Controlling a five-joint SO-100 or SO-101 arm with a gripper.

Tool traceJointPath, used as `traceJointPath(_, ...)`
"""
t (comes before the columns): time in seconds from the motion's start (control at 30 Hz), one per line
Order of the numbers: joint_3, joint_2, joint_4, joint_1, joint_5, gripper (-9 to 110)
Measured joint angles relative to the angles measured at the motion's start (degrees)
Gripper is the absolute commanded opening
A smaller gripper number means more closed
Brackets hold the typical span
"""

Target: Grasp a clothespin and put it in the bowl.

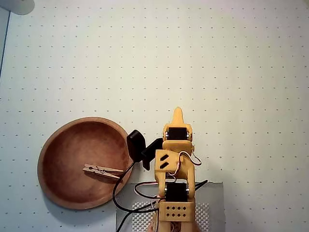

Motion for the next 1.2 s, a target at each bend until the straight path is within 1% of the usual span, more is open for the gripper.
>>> traceJointPath(0.13, 0.0, 2.2, 4.0, -1.1, 0.0, -3)
traceJointPath(0.37, 0.0, 2.6, 17.2, -1.3, 0.0, -3)
traceJointPath(0.6, 0.0, 2.6, 23.4, -1.3, 0.0, -3)
traceJointPath(1.2, 0.0, 2.9, 24.6, -1.3, 0.0, -3)
